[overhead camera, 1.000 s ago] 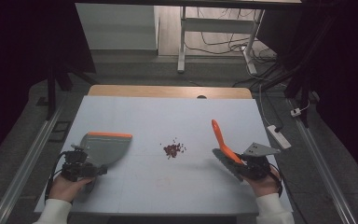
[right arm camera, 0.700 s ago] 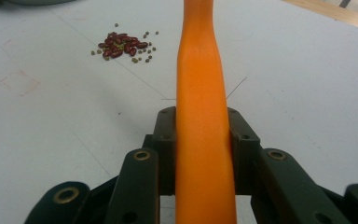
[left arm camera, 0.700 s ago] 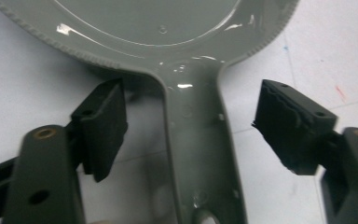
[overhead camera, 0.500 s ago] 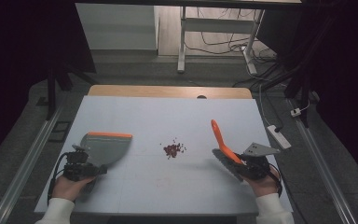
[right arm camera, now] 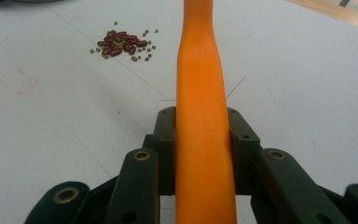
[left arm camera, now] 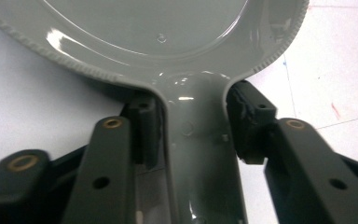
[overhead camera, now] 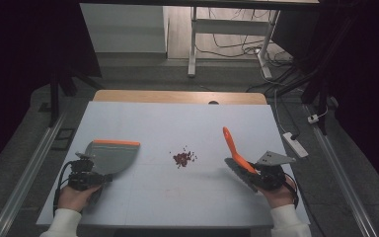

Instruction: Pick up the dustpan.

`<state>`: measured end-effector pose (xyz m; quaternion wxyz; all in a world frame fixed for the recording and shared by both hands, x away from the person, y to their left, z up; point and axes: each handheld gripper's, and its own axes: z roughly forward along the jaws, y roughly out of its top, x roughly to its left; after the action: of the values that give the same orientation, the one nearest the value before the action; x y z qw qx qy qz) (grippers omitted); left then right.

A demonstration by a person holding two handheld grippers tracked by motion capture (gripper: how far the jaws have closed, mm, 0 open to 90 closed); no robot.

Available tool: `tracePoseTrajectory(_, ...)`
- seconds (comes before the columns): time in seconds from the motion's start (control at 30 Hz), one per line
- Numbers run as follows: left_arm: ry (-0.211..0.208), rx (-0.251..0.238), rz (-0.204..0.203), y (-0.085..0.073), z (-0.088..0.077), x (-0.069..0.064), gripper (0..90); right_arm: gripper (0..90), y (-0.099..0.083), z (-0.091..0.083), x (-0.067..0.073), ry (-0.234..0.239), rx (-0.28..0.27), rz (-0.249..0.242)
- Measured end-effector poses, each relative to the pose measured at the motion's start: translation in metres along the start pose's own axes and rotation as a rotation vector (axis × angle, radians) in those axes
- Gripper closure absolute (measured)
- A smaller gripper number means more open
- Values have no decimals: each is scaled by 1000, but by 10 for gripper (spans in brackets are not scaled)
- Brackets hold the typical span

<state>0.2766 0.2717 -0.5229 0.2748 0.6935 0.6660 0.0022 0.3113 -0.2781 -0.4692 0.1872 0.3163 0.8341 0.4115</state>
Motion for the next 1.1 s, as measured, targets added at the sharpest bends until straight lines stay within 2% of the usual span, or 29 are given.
tracePoseTrajectory(0.3, -8, -12, -9, 0, -1, 2, 614, 699, 0, 0, 0, -3, 3, -2)
tracePoseTrajectory(0.57, -16, -32, 14, 0, -3, 2, 616, 699, 0, 0, 0, -5, 4, -3)
tracePoseTrajectory(0.77, -19, -82, 19, 0, -7, 5, 616, 699, 0, -1, 0, -6, -5, -2)
tracePoseTrajectory(1.1, -98, -175, 90, 6, -13, 13, 615, 699, 4, -7, 0, -13, -47, 6)
